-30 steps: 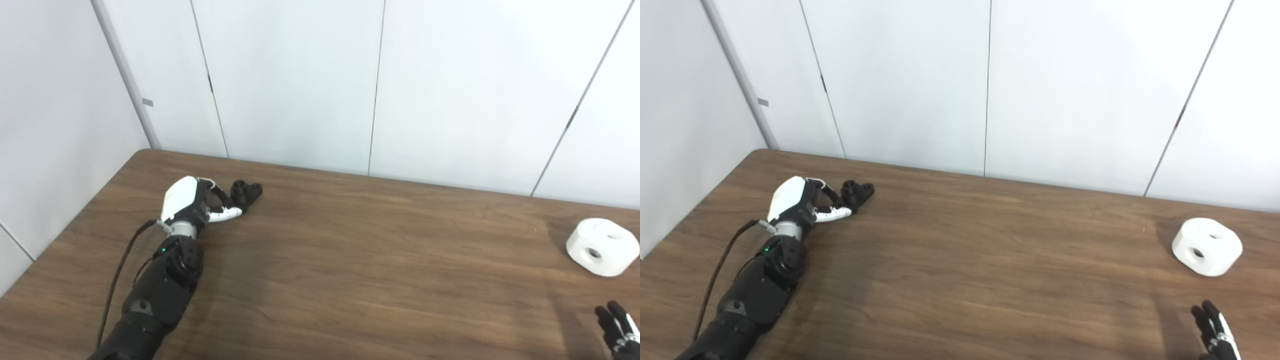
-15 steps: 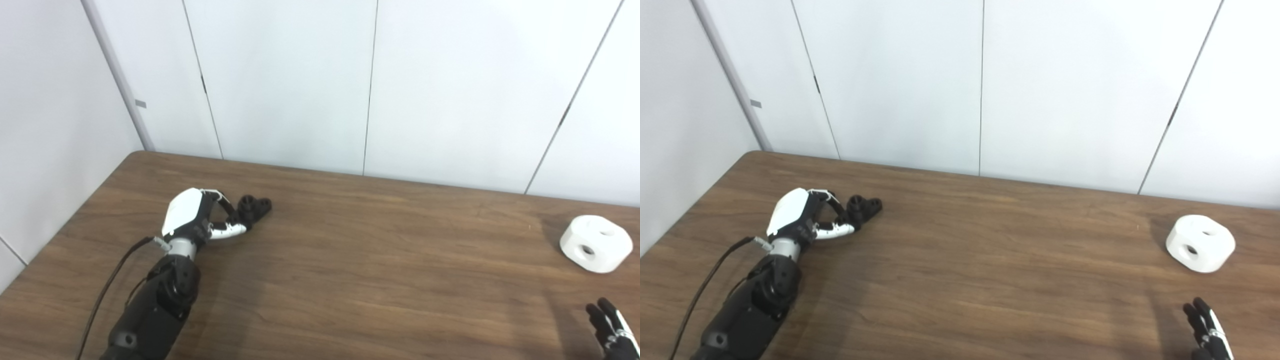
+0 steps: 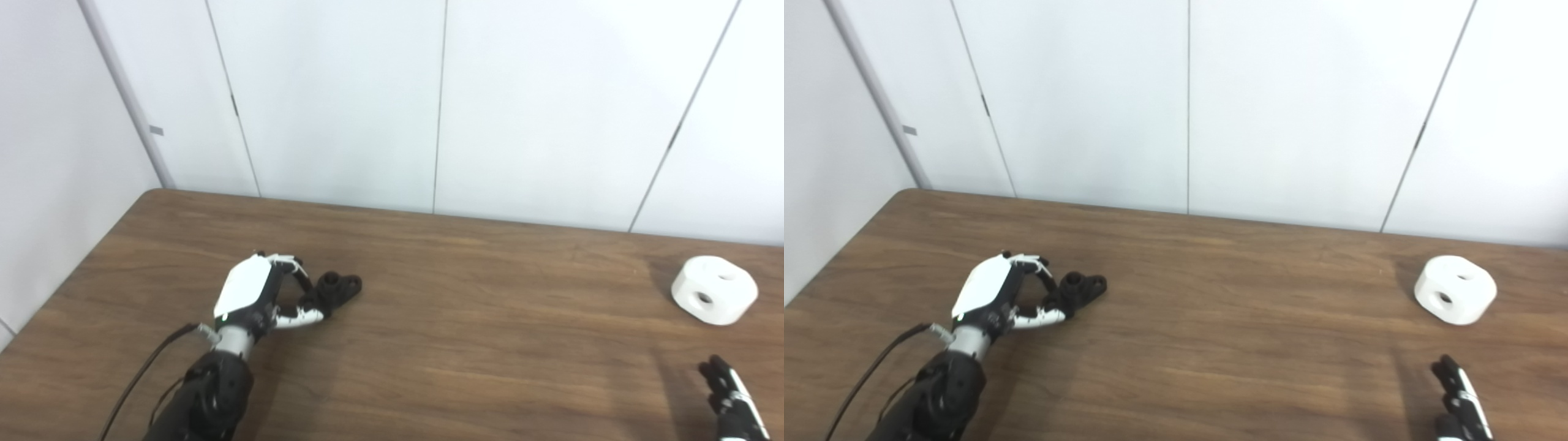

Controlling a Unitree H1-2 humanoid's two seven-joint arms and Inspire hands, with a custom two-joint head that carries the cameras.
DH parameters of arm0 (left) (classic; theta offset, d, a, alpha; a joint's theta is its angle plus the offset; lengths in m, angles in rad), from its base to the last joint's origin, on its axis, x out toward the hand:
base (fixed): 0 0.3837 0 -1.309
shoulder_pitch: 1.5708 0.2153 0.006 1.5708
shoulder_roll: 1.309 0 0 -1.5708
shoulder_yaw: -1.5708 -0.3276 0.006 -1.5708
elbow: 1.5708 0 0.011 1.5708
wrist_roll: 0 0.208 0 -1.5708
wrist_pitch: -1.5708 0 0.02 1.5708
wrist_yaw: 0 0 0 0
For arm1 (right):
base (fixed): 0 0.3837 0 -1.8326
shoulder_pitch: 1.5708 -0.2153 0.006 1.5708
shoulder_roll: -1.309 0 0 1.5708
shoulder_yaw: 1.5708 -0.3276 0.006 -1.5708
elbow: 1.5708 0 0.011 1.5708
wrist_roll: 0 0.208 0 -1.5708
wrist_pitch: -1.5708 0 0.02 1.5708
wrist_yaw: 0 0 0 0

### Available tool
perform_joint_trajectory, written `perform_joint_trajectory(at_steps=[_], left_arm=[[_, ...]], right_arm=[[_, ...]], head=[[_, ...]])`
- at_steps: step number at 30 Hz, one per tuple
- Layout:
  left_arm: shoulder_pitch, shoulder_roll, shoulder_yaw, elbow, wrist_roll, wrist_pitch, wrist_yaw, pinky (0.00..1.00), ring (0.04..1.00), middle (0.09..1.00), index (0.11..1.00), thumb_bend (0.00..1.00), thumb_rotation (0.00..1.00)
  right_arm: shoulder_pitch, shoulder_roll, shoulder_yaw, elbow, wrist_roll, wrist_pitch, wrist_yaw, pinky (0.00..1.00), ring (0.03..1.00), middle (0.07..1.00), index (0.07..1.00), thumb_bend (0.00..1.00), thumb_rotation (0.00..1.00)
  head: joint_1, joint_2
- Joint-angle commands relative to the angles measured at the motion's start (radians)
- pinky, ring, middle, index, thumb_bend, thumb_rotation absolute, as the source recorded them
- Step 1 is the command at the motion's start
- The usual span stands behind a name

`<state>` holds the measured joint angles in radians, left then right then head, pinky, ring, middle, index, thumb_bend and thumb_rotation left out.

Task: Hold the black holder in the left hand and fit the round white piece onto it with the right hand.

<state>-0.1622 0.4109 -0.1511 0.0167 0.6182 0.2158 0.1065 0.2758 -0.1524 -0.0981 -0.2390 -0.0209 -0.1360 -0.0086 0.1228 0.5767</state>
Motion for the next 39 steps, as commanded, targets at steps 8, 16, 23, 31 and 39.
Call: perform_joint_trajectory(at_steps=[8,16,23,31,39], left_arm=[[0.051,-0.012,-0.05,-0.112,0.049,-0.053,-0.029,1.0,0.891,0.804,0.487,0.52,0.05],[0.116,-0.047,-0.127,-0.189,0.099,-0.086,-0.07,1.0,0.896,0.806,0.488,0.52,0.05],[0.148,-0.085,-0.177,-0.242,0.128,-0.1,-0.11,1.0,0.889,0.803,0.488,0.52,0.05],[0.193,-0.117,-0.238,-0.301,0.165,-0.11,-0.158,1.0,0.898,0.807,0.487,0.52,0.05],[0.231,-0.126,-0.254,-0.336,0.18,-0.132,-0.2,1.0,0.898,0.808,0.488,0.52,0.05]], right_arm=[[0.014,0.028,0.01,-0.054,0.005,0.002,-0.004,1.0,0.973,0.932,0.939,0.51,0.93],[0.013,0.029,0.02,-0.064,-0.004,0.002,-0.008,1.0,0.97,0.933,0.941,0.5,0.93],[0.013,0.032,0.029,-0.088,-0.018,0.025,-0.01,1.0,0.97,0.934,0.942,0.51,0.93],[0.013,0.035,0.034,-0.13,-0.037,0.078,-0.016,1.0,0.971,0.932,0.945,0.55,0.94],[0.009,0.04,0.037,-0.159,-0.036,0.113,-0.018,1.0,0.964,0.931,0.949,0.55,0.94]], head=[[-0.057,0.065],[-0.077,0.097],[-0.105,0.142],[-0.127,0.172],[-0.152,0.199]])
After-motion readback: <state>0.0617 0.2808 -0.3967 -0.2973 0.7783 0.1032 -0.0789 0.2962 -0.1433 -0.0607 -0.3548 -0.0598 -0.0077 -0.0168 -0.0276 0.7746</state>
